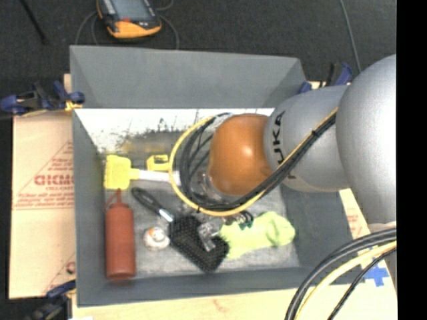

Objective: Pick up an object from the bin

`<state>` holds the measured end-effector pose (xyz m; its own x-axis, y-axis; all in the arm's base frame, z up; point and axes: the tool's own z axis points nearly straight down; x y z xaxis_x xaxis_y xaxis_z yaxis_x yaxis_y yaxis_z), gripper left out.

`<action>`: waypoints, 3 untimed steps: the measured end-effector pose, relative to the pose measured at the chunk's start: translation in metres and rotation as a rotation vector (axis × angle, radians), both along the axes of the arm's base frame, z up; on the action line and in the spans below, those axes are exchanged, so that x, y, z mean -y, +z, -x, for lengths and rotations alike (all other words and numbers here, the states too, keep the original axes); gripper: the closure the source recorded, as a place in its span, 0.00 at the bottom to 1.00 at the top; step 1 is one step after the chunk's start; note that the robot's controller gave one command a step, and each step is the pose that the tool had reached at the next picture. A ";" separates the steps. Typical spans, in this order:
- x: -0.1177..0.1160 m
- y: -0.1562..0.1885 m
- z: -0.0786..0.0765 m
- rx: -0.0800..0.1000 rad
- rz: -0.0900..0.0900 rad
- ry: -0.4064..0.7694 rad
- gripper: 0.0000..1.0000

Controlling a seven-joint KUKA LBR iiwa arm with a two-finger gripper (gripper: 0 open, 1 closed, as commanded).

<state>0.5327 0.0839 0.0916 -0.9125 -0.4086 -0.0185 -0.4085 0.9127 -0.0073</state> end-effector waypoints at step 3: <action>-0.082 -0.002 0.017 0.004 0.031 -0.406 1.00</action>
Offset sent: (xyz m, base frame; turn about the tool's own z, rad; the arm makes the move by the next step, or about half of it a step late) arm -0.0290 0.1072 -0.0098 0.3961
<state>0.5161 0.1655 0.0895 -0.9998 -0.0157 -0.0157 -0.0151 0.9992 -0.0379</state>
